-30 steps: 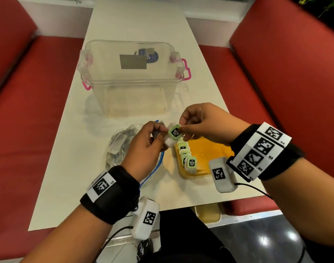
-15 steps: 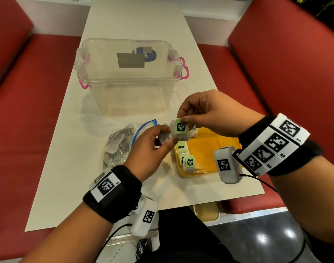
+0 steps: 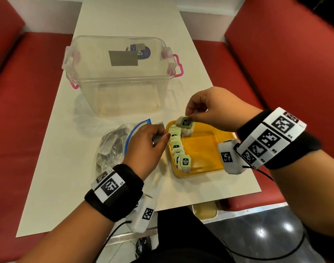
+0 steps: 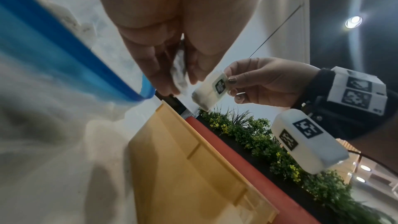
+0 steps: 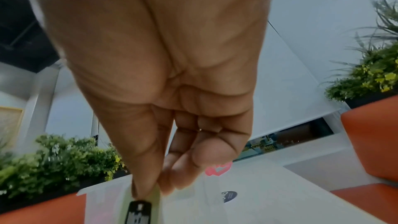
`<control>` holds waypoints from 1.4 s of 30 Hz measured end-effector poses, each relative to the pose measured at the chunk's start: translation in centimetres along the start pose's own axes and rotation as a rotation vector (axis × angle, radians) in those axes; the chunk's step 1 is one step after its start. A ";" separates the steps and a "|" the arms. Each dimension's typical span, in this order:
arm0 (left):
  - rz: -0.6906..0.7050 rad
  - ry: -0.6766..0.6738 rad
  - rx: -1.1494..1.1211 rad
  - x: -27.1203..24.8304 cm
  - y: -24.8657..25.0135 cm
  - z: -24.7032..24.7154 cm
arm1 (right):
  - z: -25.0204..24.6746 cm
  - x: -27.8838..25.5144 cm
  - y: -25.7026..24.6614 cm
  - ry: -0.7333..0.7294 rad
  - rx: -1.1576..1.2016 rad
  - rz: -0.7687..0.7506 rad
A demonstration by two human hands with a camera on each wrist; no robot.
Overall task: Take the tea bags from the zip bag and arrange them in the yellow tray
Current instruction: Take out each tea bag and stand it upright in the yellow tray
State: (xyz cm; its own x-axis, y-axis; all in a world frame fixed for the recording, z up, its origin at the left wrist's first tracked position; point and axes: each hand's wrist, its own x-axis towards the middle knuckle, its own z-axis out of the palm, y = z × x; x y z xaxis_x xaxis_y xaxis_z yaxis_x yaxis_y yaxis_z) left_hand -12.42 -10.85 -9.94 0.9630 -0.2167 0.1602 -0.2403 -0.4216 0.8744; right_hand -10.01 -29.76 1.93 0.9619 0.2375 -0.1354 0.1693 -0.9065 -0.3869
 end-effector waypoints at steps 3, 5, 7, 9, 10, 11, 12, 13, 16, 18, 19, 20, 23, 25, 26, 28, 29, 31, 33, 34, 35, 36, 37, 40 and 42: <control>-0.045 -0.006 0.142 0.1 -0.7 0.4 | 0.4 0.8 1.4 -0.030 -0.136 0.052; -0.080 -0.034 0.208 -0.1 -1.0 0.9 | 0.9 1.4 2.3 -0.073 -0.212 0.100; -0.117 -0.085 0.246 -0.4 -1.0 1.4 | 1.4 2.0 3.0 -0.125 -0.269 0.137; -0.127 -0.123 0.261 -0.6 -1.0 1.8 | 2.0 2.6 3.4 -0.166 -0.312 0.153; -0.125 -0.128 0.264 -0.7 -0.9 2.0 | 2.4 2.8 3.6 -0.180 -0.323 0.157; -0.124 -0.129 0.262 -0.8 -0.9 2.0 | 2.7 3.1 3.7 -0.192 -0.331 0.162; -0.124 -0.130 0.257 -0.8 -0.9 2.0 | 3.1 3.4 3.7 -0.201 -0.335 0.165; -0.126 -0.131 0.250 -0.8 -0.8 2.0 | 3.4 3.7 3.7 -0.211 -0.339 0.168; -0.126 -0.140 0.249 -0.8 -0.9 1.9 | 4.1 4.3 3.6 -0.228 -0.349 0.179; -0.129 -0.147 0.256 -0.9 -0.8 1.8 | 4.5 4.5 3.5 -0.223 -0.356 0.183; -0.129 -0.147 0.254 -0.9 -0.7 1.8 | 4.7 4.6 3.4 -0.217 -0.359 0.184; -0.129 -0.148 0.253 -0.9 -0.7 1.8 | 4.9 4.6 3.3 -0.211 -0.361 0.187; -0.127 -0.146 0.251 -1.0 -0.7 1.8 | 5.3 4.7 3.2 -0.198 -0.372 0.194; -0.131 -0.149 0.247 -1.0 -0.7 1.7 | 5.4 4.7 3.2 -0.182 -0.378 0.194; -0.133 -0.151 0.246 -1.0 -0.7 1.7 | 5.4 4.7 3.2 -0.176 -0.381 0.195; -0.134 -0.154 0.244 -1.0 -0.7 1.7 | 5.4 4.6 3.2 -0.165 -0.390 0.196; -0.134 -0.155 0.245 -1.0 -0.6 1.8 | 5.4 4.6 3.2 -0.159 -0.397 0.196; -0.135 -0.154 0.250 -1.0 -0.6 1.8 | 5.5 4.6 3.2 -0.151 -0.416 0.195; -0.135 -0.152 0.251 -1.0 -0.6 1.8 | 5.6 4.6 3.3 -0.146 -0.446 0.193; -0.136 -0.153 0.248 -1.0 -0.6 1.8 | 5.6 4.5 3.4 -0.141 -0.458 0.192; -0.137 -0.153 0.244 -1.1 -0.6 1.7 | 5.6 4.5 3.4 -0.137 -0.462 0.194; -0.134 -0.154 0.240 -1.1 -0.6 1.6 | 5.6 4.4 3.5 -0.132 -0.458 0.199; -0.125 -0.148 0.234 -1.2 -0.6 1.5 | 5.5 4.3 3.5 -0.124 -0.451 0.202; -0.100 -0.111 0.200 -1.2 -0.6 1.1 | 4.8 3.9 3.5 -0.087 -0.414 0.202; -0.083 -0.067 0.121 -1.1 -0.4 0.7 | 4.2 3.4 3.1 -0.060 -0.355 0.183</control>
State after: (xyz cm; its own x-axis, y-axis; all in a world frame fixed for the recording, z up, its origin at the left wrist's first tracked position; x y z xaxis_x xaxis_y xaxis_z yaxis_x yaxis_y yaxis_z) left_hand -13.46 -11.07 -10.84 0.9708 -0.2334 0.0553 -0.1772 -0.5423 0.8213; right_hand -7.09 -30.25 -3.56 0.9705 0.0710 -0.2303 0.0697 -0.9975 -0.0137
